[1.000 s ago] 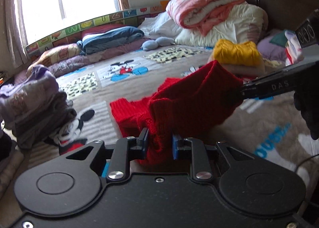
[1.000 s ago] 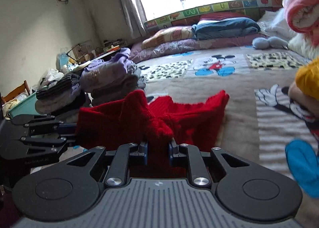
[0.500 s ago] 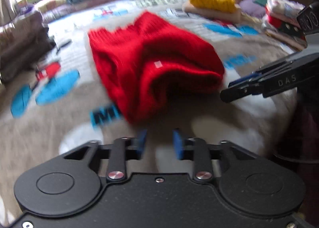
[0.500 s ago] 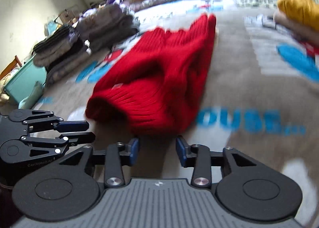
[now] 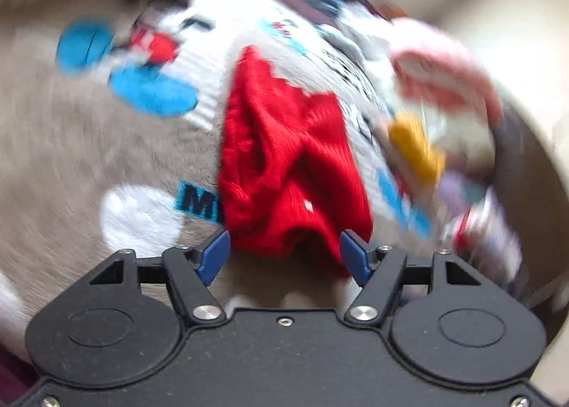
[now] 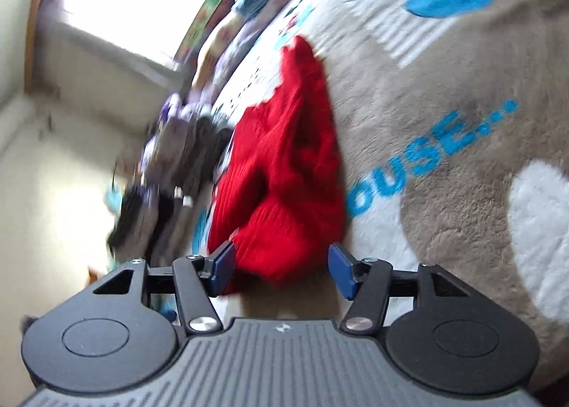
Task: Fold clothes
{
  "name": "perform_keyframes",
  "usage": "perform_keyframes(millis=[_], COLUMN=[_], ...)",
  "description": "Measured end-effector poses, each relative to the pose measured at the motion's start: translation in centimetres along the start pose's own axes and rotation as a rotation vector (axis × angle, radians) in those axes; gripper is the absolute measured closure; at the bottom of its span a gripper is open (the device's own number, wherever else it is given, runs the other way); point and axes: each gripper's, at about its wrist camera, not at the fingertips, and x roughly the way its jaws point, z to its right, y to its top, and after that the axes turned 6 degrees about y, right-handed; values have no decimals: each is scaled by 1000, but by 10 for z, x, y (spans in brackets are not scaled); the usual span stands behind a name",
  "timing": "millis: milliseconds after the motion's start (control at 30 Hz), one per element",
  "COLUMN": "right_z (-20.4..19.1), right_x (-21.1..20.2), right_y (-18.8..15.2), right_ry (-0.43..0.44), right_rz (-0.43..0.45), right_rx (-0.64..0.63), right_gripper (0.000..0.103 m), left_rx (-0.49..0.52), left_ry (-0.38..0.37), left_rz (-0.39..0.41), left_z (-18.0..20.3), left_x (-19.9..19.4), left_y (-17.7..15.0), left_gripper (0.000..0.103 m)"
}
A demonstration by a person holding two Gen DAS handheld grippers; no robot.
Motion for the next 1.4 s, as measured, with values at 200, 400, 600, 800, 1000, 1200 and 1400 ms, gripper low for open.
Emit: perform_keyframes(millis=[200,400,600,800,1000,1200,1400], right_z=[28,36,19,28,29,14,11], right_x=[24,42,19,17,14,27,20], right_y=[-20,-20,-21,-27,-28,-26,-32], right_ry=[1,92,71,-62,-28,-39,-139], right_rz=[54,82,127,52,84,94,26], right_rx=[102,114,-37,-139,-129,-196,-295], right_gripper=[47,58,85,88,77,86,88], left_rx=[-264,-528,-348,-219,-330,-313,-144], left_ry=[-42,-84,32,102,10,19,119], left_rz=[23,46,83,94,75,122,95], left_z=[-19,-39,-31,-35,-43,-23,-21], left_x=[38,75,61,57,62,48,52], left_y=[-4,-9,-10,-25,-26,-24,-37], left_gripper=[36,52,96,97,84,92,92])
